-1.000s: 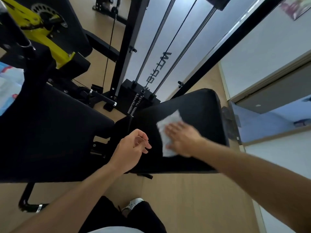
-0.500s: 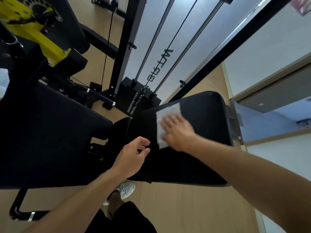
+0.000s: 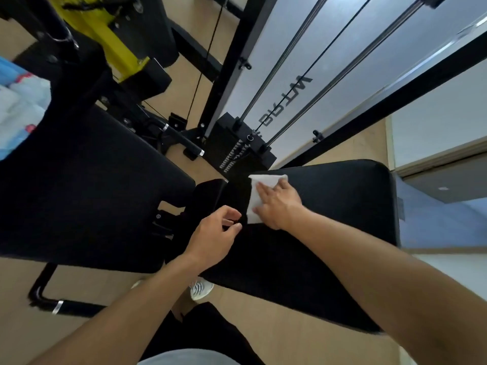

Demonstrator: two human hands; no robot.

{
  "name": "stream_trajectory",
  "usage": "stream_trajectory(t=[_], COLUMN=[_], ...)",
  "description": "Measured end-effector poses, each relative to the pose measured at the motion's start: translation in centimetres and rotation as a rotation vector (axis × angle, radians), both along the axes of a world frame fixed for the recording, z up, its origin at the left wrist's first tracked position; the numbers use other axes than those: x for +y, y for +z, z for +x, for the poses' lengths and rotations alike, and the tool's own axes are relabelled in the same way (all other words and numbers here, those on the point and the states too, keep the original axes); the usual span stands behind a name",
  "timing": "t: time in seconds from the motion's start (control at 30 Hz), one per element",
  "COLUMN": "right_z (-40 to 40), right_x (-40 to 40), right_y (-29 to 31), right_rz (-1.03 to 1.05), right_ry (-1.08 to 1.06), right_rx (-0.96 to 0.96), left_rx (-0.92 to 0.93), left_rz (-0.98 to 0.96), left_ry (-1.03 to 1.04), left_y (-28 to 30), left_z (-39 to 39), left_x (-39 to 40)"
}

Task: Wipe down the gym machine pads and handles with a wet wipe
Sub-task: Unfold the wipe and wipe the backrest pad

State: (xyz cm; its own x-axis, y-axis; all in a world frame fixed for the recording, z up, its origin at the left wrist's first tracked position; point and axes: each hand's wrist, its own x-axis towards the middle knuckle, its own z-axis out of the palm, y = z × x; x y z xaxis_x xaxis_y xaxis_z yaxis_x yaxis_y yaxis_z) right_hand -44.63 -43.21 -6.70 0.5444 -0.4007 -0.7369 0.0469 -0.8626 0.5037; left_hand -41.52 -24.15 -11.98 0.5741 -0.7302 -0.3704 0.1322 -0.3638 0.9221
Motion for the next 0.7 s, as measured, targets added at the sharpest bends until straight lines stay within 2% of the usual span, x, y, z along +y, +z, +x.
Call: stream_trajectory(t=[0.1,0.23,0.4,0.53,0.6,0.7], right_z=[2.2,3.9,5.9,5.7,5.2,3.7], right_x=[-4.7,-6.5,-5.8,-4.5,-4.6,-3.9], right_y=[4.3,6.0,1.3,-3.1,-3.9,-3.2], right_rz=[-0.136,-0.056,-0.008,0.067,0.062,0.076], right_ry=[-0.169,-0.122,-0.023,0.039,-0.011,0.019], right_rx=[-0.114,0.033,0.042,-0.086,-0.129,-0.064], left_rx=[0.001,0.023,0.034,0.034,0.024,0.003], left_rz=[0.006,-0.009,0.023,0.061,0.073,0.076], left_ry=[0.020,0.039,0.067,0.096,0.100,0.072], left_y=[0.2,0.3,-0.2,-0.5,-0.3,0.3], left_z=[0.5,0.3,-0.3,-0.2,0.0,0.0], left_x=[-0.2,-0.1,1.2,2.5,2.9,2.4])
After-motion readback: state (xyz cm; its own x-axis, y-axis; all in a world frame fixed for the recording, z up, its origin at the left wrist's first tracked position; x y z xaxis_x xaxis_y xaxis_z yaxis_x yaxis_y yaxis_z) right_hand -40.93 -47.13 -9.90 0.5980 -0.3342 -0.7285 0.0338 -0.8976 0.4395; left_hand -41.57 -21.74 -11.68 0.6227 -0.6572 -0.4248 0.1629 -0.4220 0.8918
